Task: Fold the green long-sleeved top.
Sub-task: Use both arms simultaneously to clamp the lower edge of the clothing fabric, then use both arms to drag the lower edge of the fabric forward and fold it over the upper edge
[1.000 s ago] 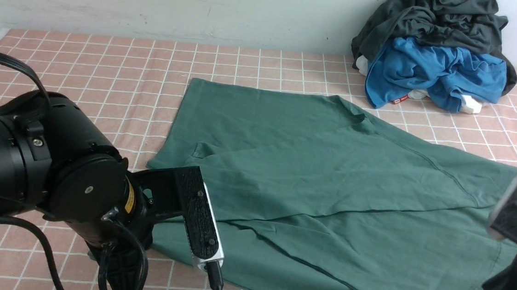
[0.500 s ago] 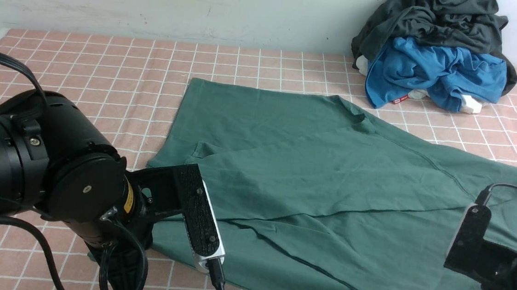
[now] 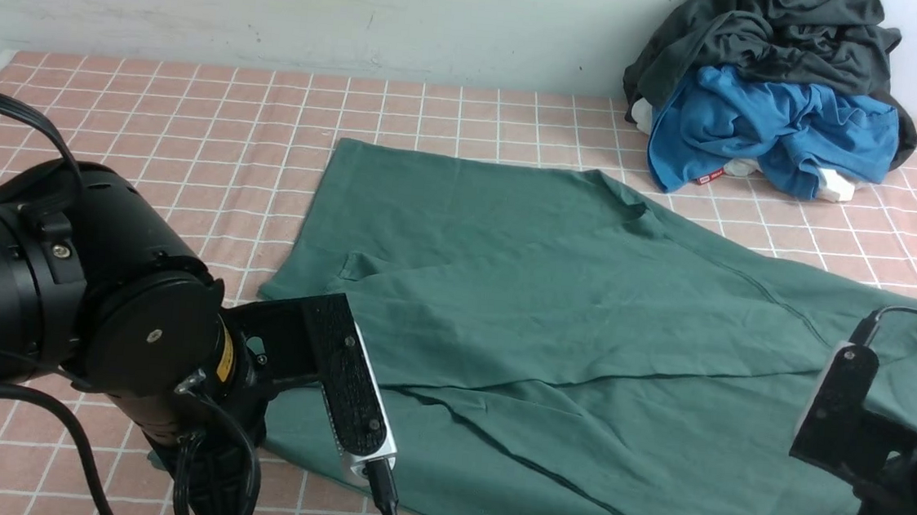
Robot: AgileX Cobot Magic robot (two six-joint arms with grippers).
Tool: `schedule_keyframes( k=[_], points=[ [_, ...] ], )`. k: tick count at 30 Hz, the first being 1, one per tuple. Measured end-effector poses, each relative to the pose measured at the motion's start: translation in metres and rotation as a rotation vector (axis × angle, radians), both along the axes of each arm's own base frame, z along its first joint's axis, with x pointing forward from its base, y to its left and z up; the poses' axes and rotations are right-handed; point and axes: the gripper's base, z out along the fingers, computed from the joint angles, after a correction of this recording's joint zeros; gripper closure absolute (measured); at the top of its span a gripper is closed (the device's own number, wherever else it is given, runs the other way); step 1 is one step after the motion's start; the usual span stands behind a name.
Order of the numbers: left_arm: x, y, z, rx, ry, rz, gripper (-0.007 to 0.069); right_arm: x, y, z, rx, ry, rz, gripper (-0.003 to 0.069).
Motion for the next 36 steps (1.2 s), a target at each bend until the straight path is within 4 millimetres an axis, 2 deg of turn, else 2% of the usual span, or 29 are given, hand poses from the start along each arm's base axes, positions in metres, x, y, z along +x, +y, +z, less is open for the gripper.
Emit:
schedule_keyframes(
  k=[3,5,12,15,18,24,27,33,36],
  points=[
    [0.000,0.000,0.000,-0.004,0.001,0.012,0.0624,-0.002,-0.003,0.000,-0.014,0.021,-0.051,0.0650],
    [0.000,0.000,0.000,-0.004,0.001,0.014,0.0624,-0.003,-0.004,0.000,-0.023,0.022,-0.078,0.0608],
    [-0.001,-0.001,0.000,-0.018,0.009,0.025,0.0624,0.008,-0.004,-0.017,-0.067,0.025,-0.035,0.0362],
    [-0.001,-0.001,0.000,-0.019,0.011,0.026,0.0624,0.012,-0.004,-0.022,-0.085,0.026,-0.016,0.0324],
    [-0.001,-0.001,0.000,-0.019,0.012,0.026,0.0624,0.013,-0.004,-0.022,-0.087,0.021,-0.027,0.0365],
    [-0.001,-0.001,0.000,-0.019,0.014,0.027,0.0624,0.013,-0.002,-0.014,-0.056,-0.038,-0.040,0.0624],
    [-0.001,-0.001,0.000,-0.019,0.013,0.027,0.0624,0.011,-0.003,-0.002,-0.041,-0.088,-0.046,0.0659],
    [-0.002,0.000,0.001,-0.020,0.011,0.029,0.0624,0.003,-0.006,0.018,-0.038,-0.145,-0.061,0.0662],
    [0.004,0.000,0.016,-0.088,-0.033,0.142,0.0624,-0.003,-0.009,0.032,-0.043,-0.190,-0.070,0.0662]
  ],
)
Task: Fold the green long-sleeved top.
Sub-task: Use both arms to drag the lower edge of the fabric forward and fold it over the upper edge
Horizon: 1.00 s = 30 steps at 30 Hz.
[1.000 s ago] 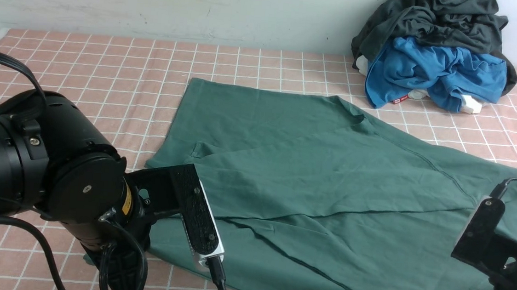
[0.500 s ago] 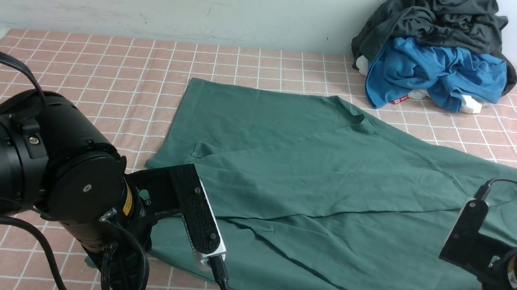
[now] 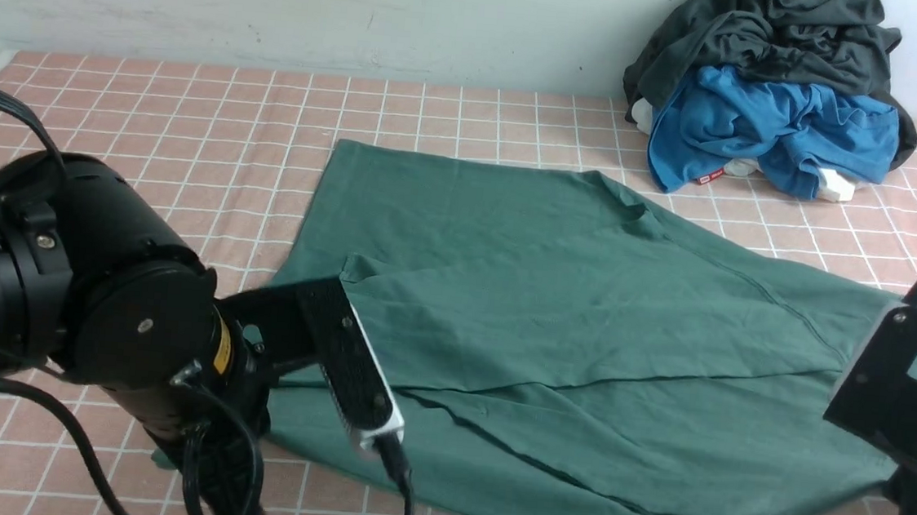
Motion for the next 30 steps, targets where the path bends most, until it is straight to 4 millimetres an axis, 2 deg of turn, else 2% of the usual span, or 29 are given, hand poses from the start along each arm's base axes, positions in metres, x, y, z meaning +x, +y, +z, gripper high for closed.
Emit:
schedule_keyframes(
  k=[2,3,4,5,8,9,10,12,13,15,16,17,19,21,25,27,30],
  points=[
    [0.007,0.001,0.010,-0.043,-0.027,0.072,0.0624,0.001,-0.001,0.007,-0.002,-0.025,-0.003,0.0662],
    [0.020,0.005,0.026,-0.103,-0.072,0.164,0.0617,0.006,0.000,0.017,-0.002,-0.064,-0.009,0.0662],
    [0.024,0.006,0.030,-0.116,-0.084,0.185,0.0617,0.008,0.000,0.020,-0.001,-0.076,-0.010,0.0662],
    [0.036,0.008,0.041,-0.155,-0.122,0.232,0.0617,0.014,0.000,0.027,0.000,-0.105,-0.016,0.0662],
    [0.078,0.017,0.067,-0.250,-0.237,0.345,0.0617,0.046,0.002,0.047,0.039,-0.218,-0.040,0.0662],
    [0.080,0.015,0.069,-0.256,-0.244,0.345,0.0617,0.046,0.001,0.048,0.041,-0.221,-0.039,0.0662],
    [0.105,0.020,0.077,-0.292,-0.304,0.381,0.0617,0.066,0.001,0.053,0.059,-0.261,-0.046,0.0662],
    [0.141,0.024,0.080,-0.326,-0.370,0.412,0.0617,0.094,0.000,0.055,0.072,-0.289,-0.060,0.0662],
    [0.144,0.024,0.080,-0.328,-0.375,0.414,0.0617,0.097,-0.001,0.055,0.072,-0.290,-0.064,0.0662],
    [0.185,0.025,0.070,-0.342,-0.406,0.442,0.0617,0.129,-0.005,0.048,0.069,-0.287,-0.090,0.0662],
    [0.185,0.026,0.070,-0.342,-0.406,0.444,0.0617,0.132,-0.005,0.048,0.068,-0.284,-0.093,0.0662],
    [0.206,0.026,0.057,-0.338,-0.386,0.465,0.0617,0.147,-0.006,0.041,0.060,-0.260,-0.114,0.0663],
    [0.221,0.026,0.037,-0.293,-0.300,0.478,0.0617,0.160,-0.007,0.031,0.052,-0.208,-0.160,0.0662],
    [0.224,0.025,0.020,-0.230,-0.194,0.460,0.0617,0.165,-0.007,0.025,0.056,-0.165,-0.196,0.0662],
    [0.214,0.020,-0.012,-0.146,0.080,0.394,0.0613,0.164,-0.007,0.017,0.089,-0.093,-0.261,0.0662],
    [0.209,0.017,-0.028,-0.138,0.215,0.378,0.0583,0.163,-0.005,0.016,0.128,-0.074,-0.285,0.0662],
    [0.210,0.015,-0.045,-0.141,0.277,0.379,0.0486,0.162,-0.002,0.016,0.156,-0.057,-0.274,0.0662]
  ],
)
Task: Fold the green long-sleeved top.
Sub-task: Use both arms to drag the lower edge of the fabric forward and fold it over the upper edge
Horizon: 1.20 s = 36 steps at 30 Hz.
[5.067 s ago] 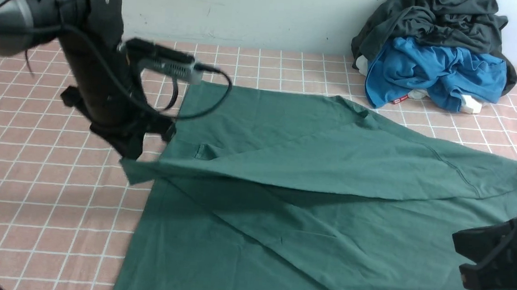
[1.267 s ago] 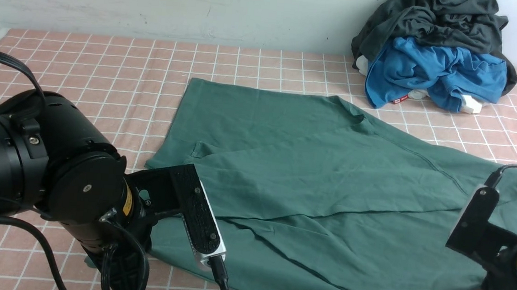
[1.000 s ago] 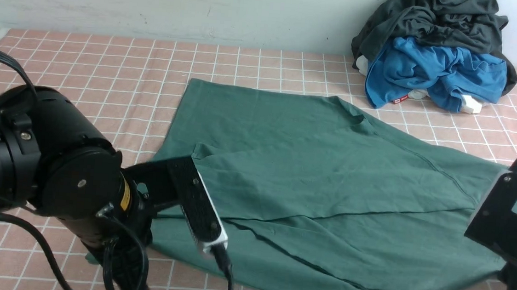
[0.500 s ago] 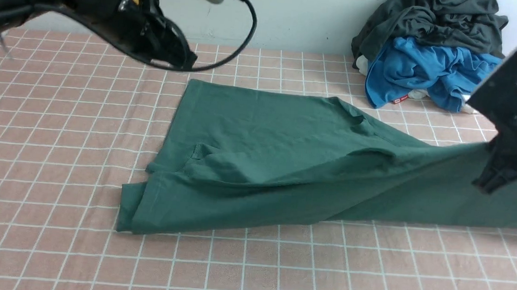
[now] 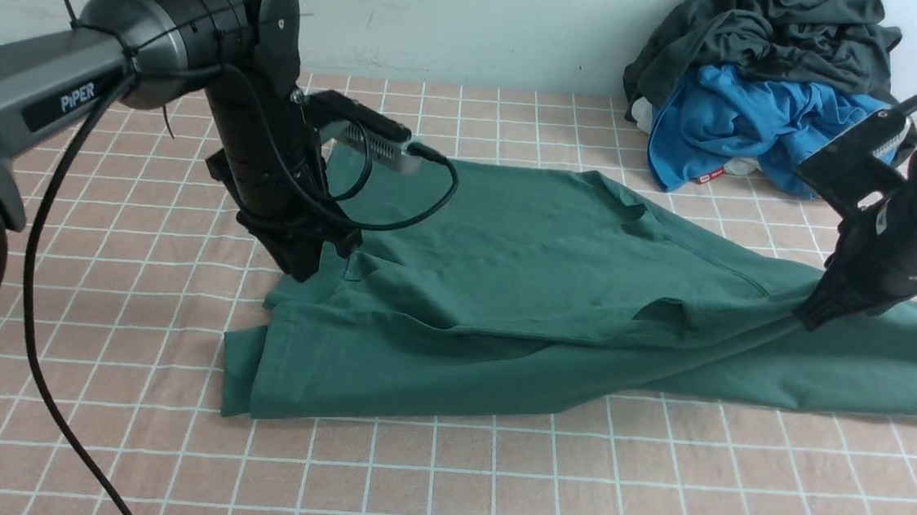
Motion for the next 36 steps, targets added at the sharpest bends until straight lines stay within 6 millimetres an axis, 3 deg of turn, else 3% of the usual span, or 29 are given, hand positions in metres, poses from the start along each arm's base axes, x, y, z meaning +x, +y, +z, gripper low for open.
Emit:
schedule_keyframes(
  k=[6,9,12,16,17,21,29,33,36],
  points=[
    [0.005,-0.002,-0.024,0.005,0.051,0.002,0.0263,0.000,0.002,0.000,0.018,0.008,0.012,0.0662],
    [0.006,-0.002,-0.034,0.009,0.072,0.002,0.0244,0.000,0.002,0.000,0.022,0.009,0.011,0.0662],
    [0.007,-0.003,-0.044,0.014,0.094,0.010,0.0335,0.000,0.002,-0.001,0.023,0.010,0.012,0.0662],
    [0.008,-0.003,-0.045,0.012,0.096,0.013,0.0554,-0.001,0.002,-0.001,0.025,0.011,0.010,0.0662],
    [0.008,-0.003,-0.044,0.009,0.095,0.014,0.0580,-0.001,0.002,-0.001,0.025,0.012,0.010,0.0662],
    [0.006,-0.003,-0.029,0.002,0.064,0.014,0.0598,-0.002,0.002,-0.001,0.021,0.028,0.005,0.0662],
    [0.006,0.002,0.050,-0.003,-0.151,0.011,0.0597,-0.003,0.001,-0.002,0.014,0.040,0.003,0.0662],
    [0.010,0.003,0.061,-0.001,-0.209,0.034,0.0597,-0.003,0.001,-0.001,0.014,0.039,0.003,0.0662],
    [0.011,0.003,0.052,0.010,-0.169,0.037,0.0597,-0.003,0.001,-0.002,0.014,0.040,0.003,0.0662]
  ],
)
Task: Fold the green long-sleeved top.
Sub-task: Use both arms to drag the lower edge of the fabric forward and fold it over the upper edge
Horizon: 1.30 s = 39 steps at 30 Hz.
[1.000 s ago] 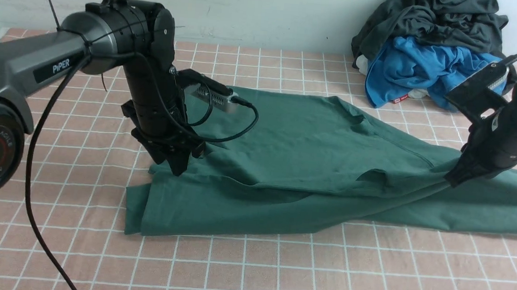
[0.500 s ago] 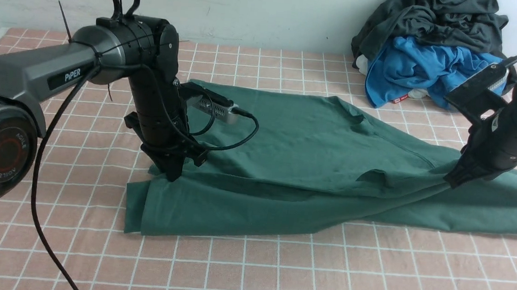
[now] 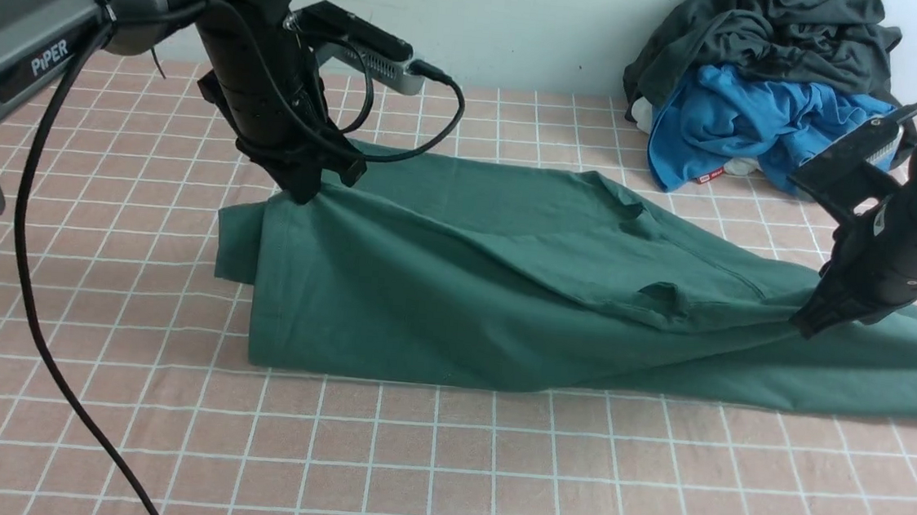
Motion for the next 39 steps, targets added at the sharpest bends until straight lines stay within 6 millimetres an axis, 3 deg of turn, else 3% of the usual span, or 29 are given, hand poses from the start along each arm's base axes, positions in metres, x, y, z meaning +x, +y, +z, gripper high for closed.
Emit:
schedule_keyframes(
  k=[6,10,14,15,16,19,21,26,31,34,39],
  points=[
    [0.012,-0.002,-0.054,0.038,0.117,0.004,0.0593,0.000,0.000,0.000,0.004,0.000,-0.002,0.0662],
    [0.015,-0.003,-0.075,0.055,0.159,0.003,0.0540,0.000,0.000,0.000,0.004,0.000,-0.002,0.0662],
    [0.015,-0.003,-0.076,0.055,0.162,0.003,0.0402,0.000,0.000,0.000,0.005,0.001,-0.002,0.0662],
    [0.015,-0.003,-0.076,0.055,0.162,0.003,0.0402,0.000,0.000,0.000,0.005,0.001,-0.002,0.0662],
    [0.015,-0.003,-0.076,0.055,0.162,0.003,0.0340,0.000,0.000,0.000,0.006,0.001,-0.003,0.0662],
    [0.015,-0.003,-0.076,0.056,0.161,-0.001,0.0305,0.000,0.000,0.000,0.006,0.001,-0.003,0.0662],
    [0.015,-0.003,-0.076,0.057,0.161,-0.006,0.0322,0.000,0.000,0.000,0.006,0.001,-0.003,0.0662],
    [0.016,-0.003,-0.075,0.056,0.156,-0.008,0.0549,0.000,0.000,0.000,0.006,0.001,-0.003,0.0662],
    [0.019,-0.004,-0.067,0.049,0.126,-0.007,0.0585,0.000,0.000,0.000,0.007,0.000,-0.003,0.0662],
    [0.020,-0.004,-0.064,0.046,0.117,-0.006,0.0549,0.000,0.001,0.000,0.011,0.001,-0.005,0.0662],
    [0.021,-0.004,-0.063,0.045,0.115,-0.004,0.0349,0.000,0.002,0.000,0.025,0.001,-0.011,0.0662]
  ],
)
